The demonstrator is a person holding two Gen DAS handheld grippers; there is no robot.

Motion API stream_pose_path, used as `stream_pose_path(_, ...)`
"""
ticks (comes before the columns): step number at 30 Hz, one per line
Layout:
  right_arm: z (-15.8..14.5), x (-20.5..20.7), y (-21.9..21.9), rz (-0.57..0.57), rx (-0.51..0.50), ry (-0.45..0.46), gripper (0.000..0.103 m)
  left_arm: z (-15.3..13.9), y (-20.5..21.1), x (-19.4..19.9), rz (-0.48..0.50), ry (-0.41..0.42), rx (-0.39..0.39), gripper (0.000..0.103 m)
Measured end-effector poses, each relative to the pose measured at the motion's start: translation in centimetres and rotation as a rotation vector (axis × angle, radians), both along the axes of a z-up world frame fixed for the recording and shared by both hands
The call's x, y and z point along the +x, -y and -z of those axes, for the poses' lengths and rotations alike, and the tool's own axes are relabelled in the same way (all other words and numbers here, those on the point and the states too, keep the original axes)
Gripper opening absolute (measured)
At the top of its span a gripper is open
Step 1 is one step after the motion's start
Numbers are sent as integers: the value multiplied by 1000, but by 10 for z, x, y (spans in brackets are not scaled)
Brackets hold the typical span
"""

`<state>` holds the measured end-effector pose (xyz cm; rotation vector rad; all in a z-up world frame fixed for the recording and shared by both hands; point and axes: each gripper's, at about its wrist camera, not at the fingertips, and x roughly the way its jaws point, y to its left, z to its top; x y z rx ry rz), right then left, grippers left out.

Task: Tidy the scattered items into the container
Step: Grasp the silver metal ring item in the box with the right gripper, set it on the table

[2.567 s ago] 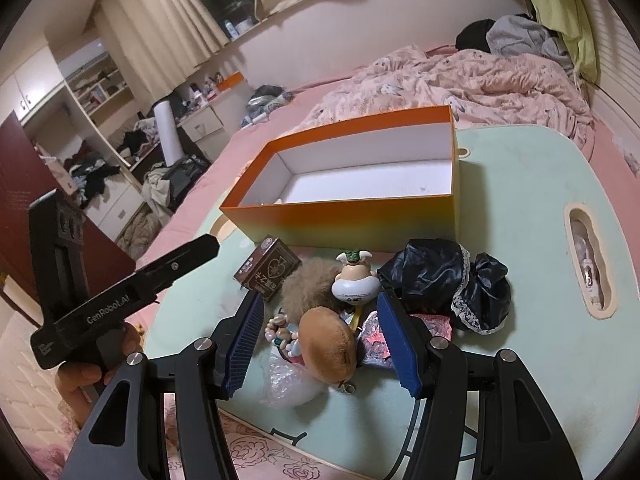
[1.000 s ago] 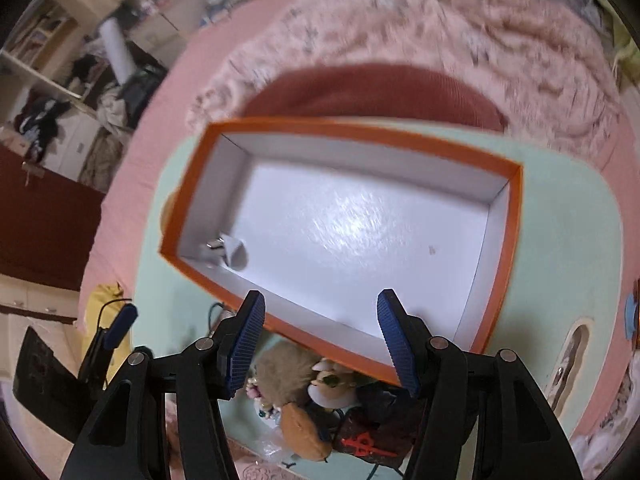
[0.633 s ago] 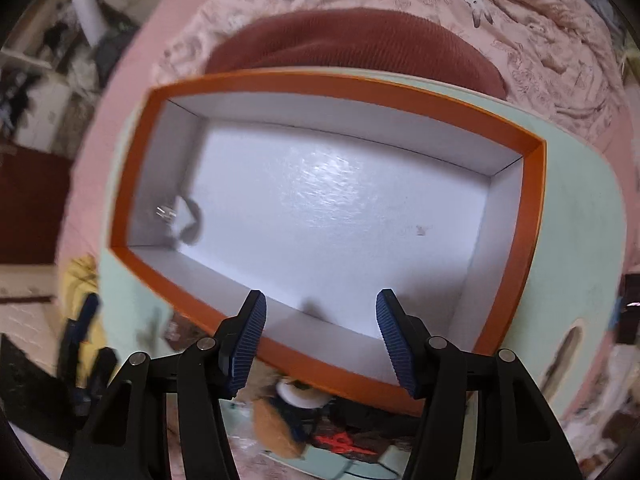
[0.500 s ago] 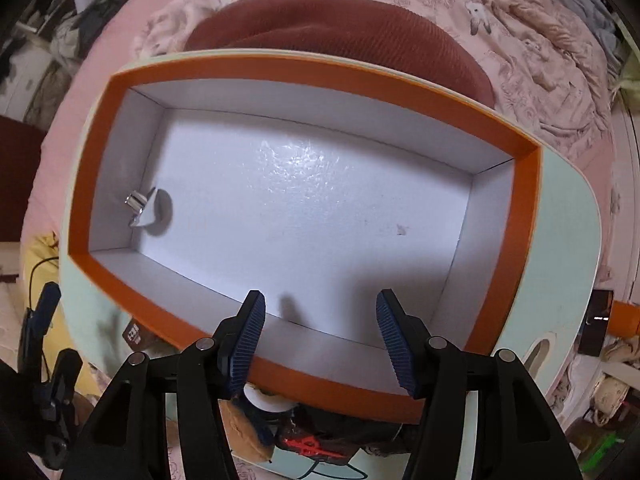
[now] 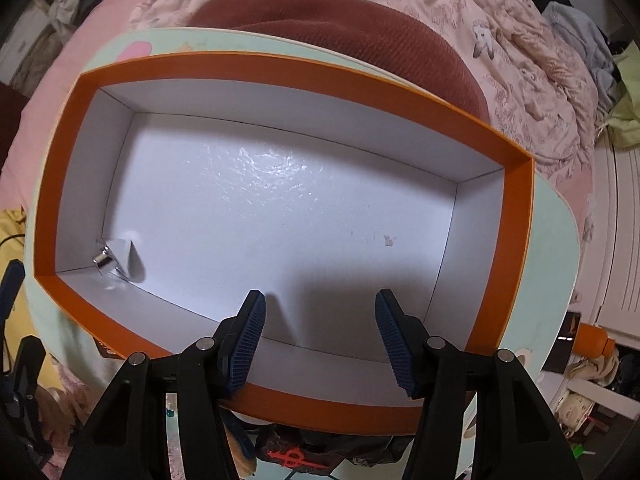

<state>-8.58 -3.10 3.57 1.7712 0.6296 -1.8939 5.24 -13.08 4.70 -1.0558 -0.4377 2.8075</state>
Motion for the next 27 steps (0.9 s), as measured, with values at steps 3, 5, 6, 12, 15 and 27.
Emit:
stream_pose_path(3,0,0,2,-10,0,-6,56,1,0,-2,1,4,2,68)
stream_pose_path(5,1,0,3,-16,0,-8,56,2,0,-2,1,6,0,68)
stream_pose_path(6,1,1,4,-18,1,-10,56,2,0,-2,1,6,0,68)
stream_pose_path(12,2,-3,5,-28,8,-24,55,2,0,-3,3,5,0,68)
stream_pose_path(15,-1,-2,6,-34,-3,-32,55,2,1,-3,0,6,0,68)
stream_pose_path(27,-7,-8,11,31,-186,124,54,5,6,-4,-10,10,14,68)
